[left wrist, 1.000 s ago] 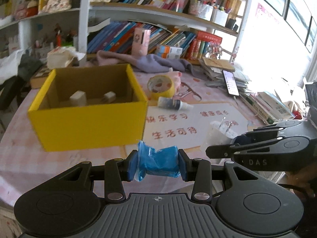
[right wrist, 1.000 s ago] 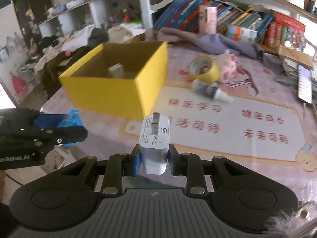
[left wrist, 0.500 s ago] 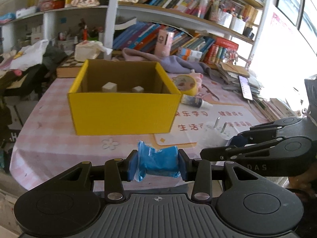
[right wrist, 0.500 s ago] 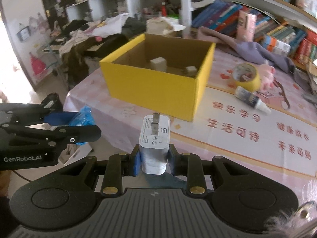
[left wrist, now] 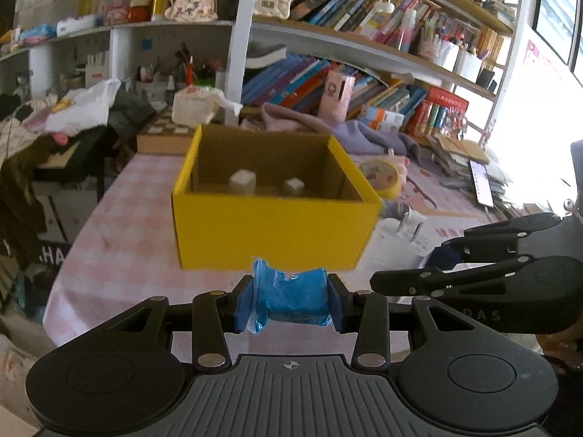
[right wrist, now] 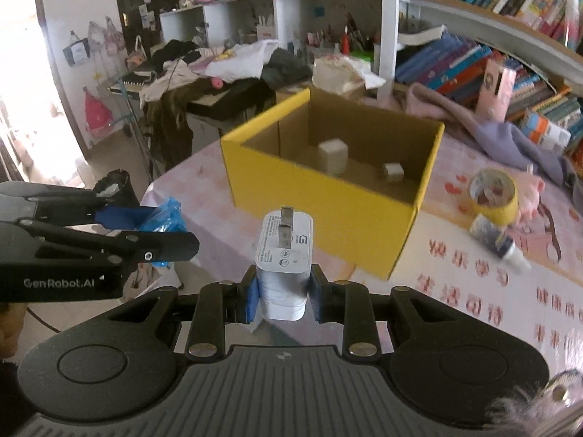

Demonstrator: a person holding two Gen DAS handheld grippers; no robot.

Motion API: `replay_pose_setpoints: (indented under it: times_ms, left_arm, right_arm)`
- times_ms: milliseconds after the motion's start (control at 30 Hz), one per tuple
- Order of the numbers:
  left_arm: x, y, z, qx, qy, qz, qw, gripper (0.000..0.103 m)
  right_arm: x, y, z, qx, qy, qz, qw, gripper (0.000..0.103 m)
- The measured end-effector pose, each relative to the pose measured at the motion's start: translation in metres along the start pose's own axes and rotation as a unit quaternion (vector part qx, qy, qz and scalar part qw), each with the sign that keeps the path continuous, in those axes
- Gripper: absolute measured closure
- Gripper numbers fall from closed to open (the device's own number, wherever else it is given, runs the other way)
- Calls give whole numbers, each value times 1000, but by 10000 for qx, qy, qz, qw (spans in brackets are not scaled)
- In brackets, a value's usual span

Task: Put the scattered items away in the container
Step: 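Carry the blue pouch and pronged charger in both tools to the yellow box, then lower the blue pouch and pronged charger into the yellow box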

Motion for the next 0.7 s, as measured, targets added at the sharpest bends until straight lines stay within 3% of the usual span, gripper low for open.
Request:
replay_pose_setpoints:
  times_ms: [200, 400, 700]
  left_arm:
    - [0, 21, 45, 324, 194, -54, 9993, 63]
    - [-1, 54, 80, 376, 283, -91, 9989, 63]
    - [-6, 126, 103, -111, 393, -37, 9992, 63]
  right_arm:
    - [27, 18, 38, 332, 84, -110, 9994, 77]
    - [60, 42, 69, 489, 108, -226, 9985, 77]
    - [100, 96, 84, 216, 131, -264, 9993, 77]
Point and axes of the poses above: each gripper's, at about its wrist camera, not at the fingertips, and y roughly the way its jaws point, x to its right, z to its top, the point moved 4 cm from there along y, roughly the way its jaws point, and after that the axes turned 12 degrees about -y, right-handed, at the moved point
